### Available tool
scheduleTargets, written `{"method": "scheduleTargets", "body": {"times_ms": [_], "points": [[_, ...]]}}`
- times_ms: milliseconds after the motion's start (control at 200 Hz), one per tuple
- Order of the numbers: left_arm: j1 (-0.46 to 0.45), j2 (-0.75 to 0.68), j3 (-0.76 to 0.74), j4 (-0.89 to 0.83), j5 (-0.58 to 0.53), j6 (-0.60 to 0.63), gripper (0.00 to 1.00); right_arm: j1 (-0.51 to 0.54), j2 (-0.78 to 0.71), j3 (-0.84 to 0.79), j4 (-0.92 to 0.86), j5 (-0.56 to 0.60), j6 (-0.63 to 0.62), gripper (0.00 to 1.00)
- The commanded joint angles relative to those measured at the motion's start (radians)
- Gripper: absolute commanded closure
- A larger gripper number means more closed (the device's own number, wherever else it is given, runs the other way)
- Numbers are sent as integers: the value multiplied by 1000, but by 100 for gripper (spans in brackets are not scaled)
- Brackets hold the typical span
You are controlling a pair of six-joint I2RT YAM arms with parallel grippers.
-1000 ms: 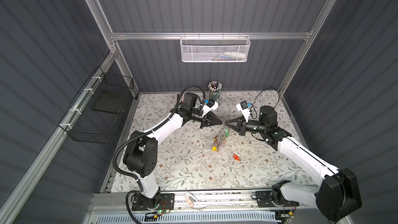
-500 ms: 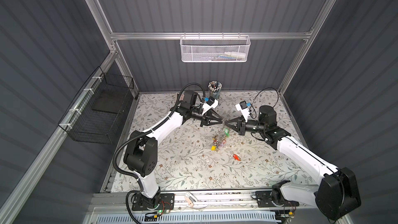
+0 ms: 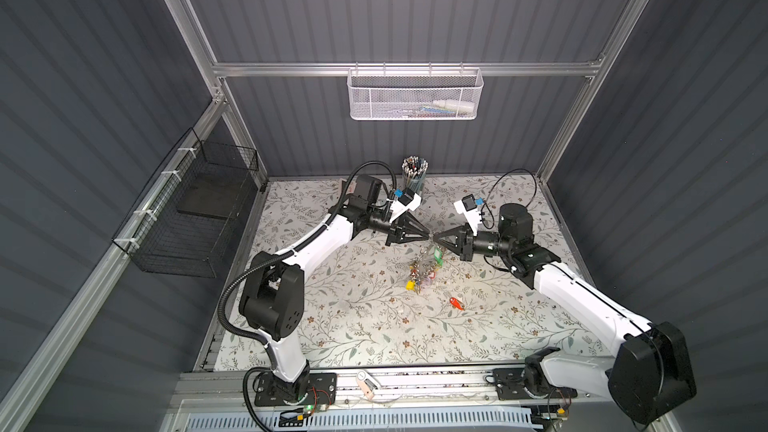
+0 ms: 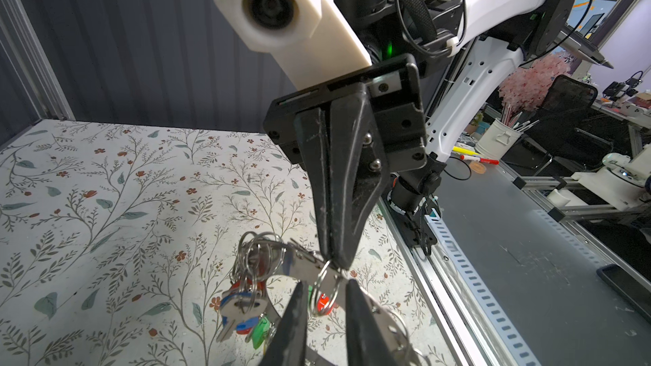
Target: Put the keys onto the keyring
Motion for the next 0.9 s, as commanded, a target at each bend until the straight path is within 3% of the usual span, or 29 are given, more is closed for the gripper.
{"method": "scheduleTargets", "body": {"times_ms": [0,435,775,895], "points": [[6,19,33,-44,26,32,79,4,0,50,52,-25,-10,100],[4,23,43,-83,40,65,82,4,11,59,43,-24,-14,100],[4,30,58,-97,33,61,99,3,14,57,37,-22,-17,100],[4,11,30,5,43,-54,100,3,8,57,37,-20,-14,100]]}}
